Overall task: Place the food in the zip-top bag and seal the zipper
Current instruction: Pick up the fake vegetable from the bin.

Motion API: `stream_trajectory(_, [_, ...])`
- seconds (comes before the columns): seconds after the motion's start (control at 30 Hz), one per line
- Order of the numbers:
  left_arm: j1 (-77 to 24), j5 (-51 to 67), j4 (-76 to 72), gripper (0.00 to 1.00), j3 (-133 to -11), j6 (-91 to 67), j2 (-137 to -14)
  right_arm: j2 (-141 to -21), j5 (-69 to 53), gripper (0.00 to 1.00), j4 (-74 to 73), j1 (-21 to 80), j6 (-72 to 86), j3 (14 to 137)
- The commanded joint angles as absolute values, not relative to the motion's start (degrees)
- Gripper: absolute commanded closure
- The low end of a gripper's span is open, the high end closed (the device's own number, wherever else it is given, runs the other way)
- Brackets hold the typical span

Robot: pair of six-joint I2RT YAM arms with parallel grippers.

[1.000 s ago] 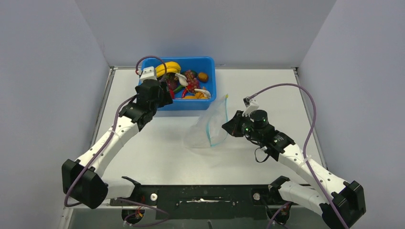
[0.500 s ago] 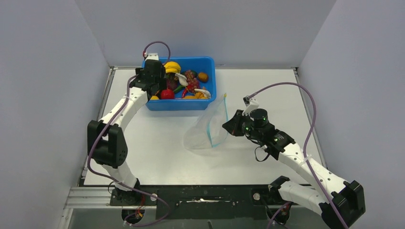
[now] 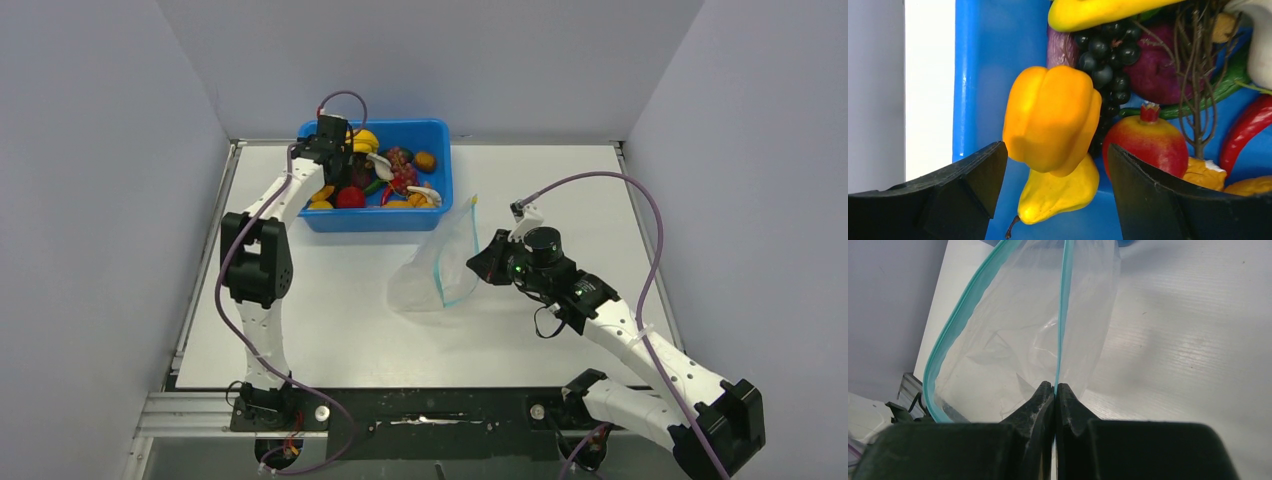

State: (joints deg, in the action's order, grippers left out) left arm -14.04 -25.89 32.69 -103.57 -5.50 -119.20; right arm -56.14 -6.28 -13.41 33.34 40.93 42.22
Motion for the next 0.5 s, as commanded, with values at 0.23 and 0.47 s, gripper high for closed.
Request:
stream_trajectory(0.23, [-12.7, -27.1, 34.7, 0.26, -106.9, -5.1, -122.4, -56.5, -5.8, 1.00, -11.2, 33.0, 41.2, 45.1])
stream_trajectory(0.47, [-12.7, -24.9, 33.4, 0.25, -107.4, -5.9, -124.7, -55.8, -5.4, 1.00, -11.7, 33.0, 41.2, 44.9])
